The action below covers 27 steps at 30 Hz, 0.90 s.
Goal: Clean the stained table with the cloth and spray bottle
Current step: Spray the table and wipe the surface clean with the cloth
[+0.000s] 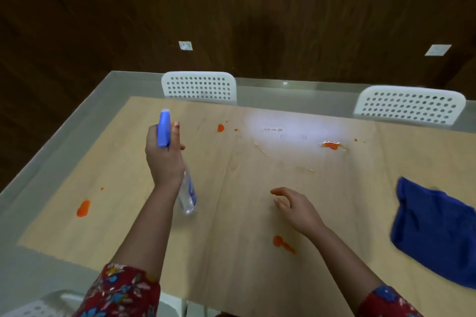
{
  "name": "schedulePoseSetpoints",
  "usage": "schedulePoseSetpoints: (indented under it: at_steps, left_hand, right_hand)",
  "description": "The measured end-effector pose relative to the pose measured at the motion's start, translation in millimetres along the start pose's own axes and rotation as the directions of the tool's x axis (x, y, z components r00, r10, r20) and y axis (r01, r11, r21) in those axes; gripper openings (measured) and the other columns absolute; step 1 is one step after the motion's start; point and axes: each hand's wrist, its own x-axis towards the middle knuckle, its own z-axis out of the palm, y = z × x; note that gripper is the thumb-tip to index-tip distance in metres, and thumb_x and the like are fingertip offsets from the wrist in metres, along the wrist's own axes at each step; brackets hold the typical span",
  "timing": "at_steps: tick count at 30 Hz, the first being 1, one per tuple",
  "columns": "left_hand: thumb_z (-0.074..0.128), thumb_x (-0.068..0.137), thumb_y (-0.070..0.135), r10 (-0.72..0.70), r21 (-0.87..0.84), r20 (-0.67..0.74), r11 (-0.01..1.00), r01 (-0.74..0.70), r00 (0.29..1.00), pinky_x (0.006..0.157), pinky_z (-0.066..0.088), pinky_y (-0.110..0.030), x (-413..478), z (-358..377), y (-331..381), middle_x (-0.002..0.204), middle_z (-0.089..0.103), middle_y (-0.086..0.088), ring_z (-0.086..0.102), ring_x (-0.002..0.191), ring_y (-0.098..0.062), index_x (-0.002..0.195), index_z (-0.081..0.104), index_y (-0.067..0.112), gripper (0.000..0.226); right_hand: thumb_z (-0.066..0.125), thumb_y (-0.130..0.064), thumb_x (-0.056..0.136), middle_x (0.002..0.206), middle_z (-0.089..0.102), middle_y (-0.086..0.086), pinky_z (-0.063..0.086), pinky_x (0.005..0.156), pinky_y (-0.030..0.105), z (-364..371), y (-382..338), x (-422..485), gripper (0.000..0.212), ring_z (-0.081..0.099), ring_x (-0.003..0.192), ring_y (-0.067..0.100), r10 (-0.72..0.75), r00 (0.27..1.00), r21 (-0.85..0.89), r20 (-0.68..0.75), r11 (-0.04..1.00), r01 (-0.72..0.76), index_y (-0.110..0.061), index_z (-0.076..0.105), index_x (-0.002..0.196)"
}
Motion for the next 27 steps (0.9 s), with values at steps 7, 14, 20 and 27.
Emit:
schedulePoseSetpoints:
  at_steps: [7, 14, 20, 27]
  left_hand:
    - [0.059, 0.095, 0.028, -0.021, -0.113, -0.152, 0.994, 0.003, 0.988, 0.089, 0.038, -0.014, -6.4, 12.8, -19.8, 0.116, 0.053, -0.001, 0.052, 0.101, -0.008, 0.124, 0.048, 0.005, 0.038]
    - [0.074, 0.082, 0.021, -0.266, 0.002, -0.184, 0.963, 0.271, 0.946, 0.115, 0.0, -0.017, -87.1, 48.3, -58.1, 0.155, 0.0, -0.031, 0.004, 0.147, -0.039, 0.146, 0.005, -0.014, 0.101]
    - [0.058, 0.094, 0.028, -0.208, 0.141, 0.491, 0.977, 0.158, 0.846, 0.117, 0.012, -0.023, -181.0, 114.4, -54.8, 0.157, 0.026, -0.005, 0.021, 0.146, -0.016, 0.147, 0.035, 0.012, 0.06]
    - [0.043, 0.094, 0.04, 0.134, 0.147, 0.895, 0.812, -0.565, 0.426, 0.118, 0.019, -0.035, -161.5, 181.7, -71.8, 0.152, 0.039, 0.005, 0.034, 0.14, -0.014, 0.141, 0.045, 0.022, 0.051]
  right_hand:
    - [0.049, -0.029, 0.099, 0.131, 0.058, -0.014, 0.04, 0.096, 0.024, -1.9, -16.5, 15.4, 0.03, 0.052, 0.122, 0.008, -0.014, 0.999, 0.094, -0.042, 0.995, 0.018, -0.029, 0.058, 0.128]
    - [0.051, -0.026, 0.099, 0.122, 0.06, -0.02, 0.038, 0.092, 0.019, -14.4, -1.5, -5.7, 0.029, 0.051, 0.113, -0.002, 0.035, 0.996, 0.239, -0.085, 0.971, -0.013, -0.028, 0.059, 0.126]
    - [0.052, -0.018, 0.098, 0.111, 0.065, -0.021, 0.04, 0.083, 0.009, -45.6, 57.9, -33.3, 0.024, 0.056, 0.104, -0.007, 0.173, 0.964, 0.318, -0.202, 0.942, -0.102, -0.03, 0.064, 0.115]
    - [0.048, -0.003, 0.093, 0.111, 0.066, -0.007, 0.044, 0.087, 0.023, -101.5, 152.1, -54.6, 0.031, 0.06, 0.106, 0.013, 0.411, 0.684, 0.276, -0.603, 0.912, -0.304, -0.019, 0.066, 0.113]
